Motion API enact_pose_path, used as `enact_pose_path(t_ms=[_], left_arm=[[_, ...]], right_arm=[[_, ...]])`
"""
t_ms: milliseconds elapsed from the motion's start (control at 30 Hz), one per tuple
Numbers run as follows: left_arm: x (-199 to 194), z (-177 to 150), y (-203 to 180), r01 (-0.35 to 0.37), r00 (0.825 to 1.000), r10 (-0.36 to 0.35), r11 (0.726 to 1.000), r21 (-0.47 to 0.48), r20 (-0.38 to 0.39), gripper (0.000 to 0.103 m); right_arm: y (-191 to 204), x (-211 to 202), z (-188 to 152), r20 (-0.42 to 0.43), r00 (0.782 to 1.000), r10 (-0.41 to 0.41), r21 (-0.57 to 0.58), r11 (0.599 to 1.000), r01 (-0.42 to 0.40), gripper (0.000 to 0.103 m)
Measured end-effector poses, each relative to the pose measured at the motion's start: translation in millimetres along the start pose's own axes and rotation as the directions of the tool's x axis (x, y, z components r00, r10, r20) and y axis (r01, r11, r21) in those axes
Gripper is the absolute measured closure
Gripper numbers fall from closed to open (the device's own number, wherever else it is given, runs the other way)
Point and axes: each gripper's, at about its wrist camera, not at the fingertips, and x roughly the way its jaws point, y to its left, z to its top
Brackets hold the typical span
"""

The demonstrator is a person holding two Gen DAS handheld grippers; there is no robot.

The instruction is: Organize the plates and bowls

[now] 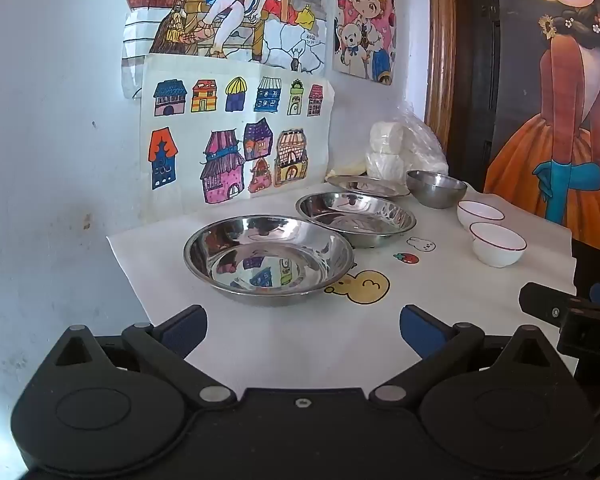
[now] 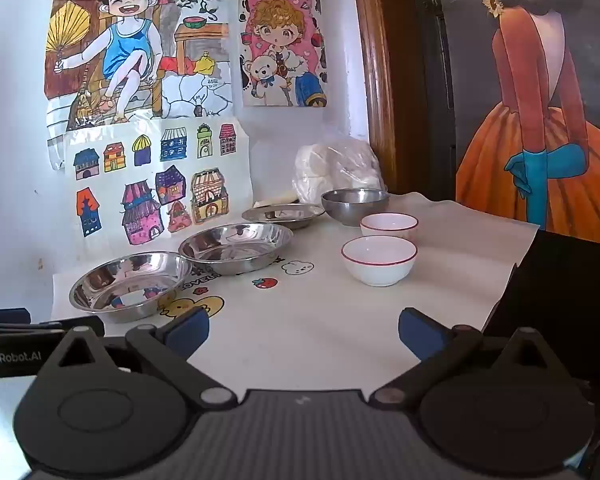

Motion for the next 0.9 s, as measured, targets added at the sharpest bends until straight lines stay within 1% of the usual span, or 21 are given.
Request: enact_pose_path(t_ms=[900], left_arm=[[0.2, 2.4, -1.9, 0.003, 1.000, -0.003, 1.000, -0.002, -0.007, 0.001]], right_arm=[[-1.2, -0.3, 0.6, 0.004, 1.000, 0.000, 0.001, 1.000, 0.000, 0.000]])
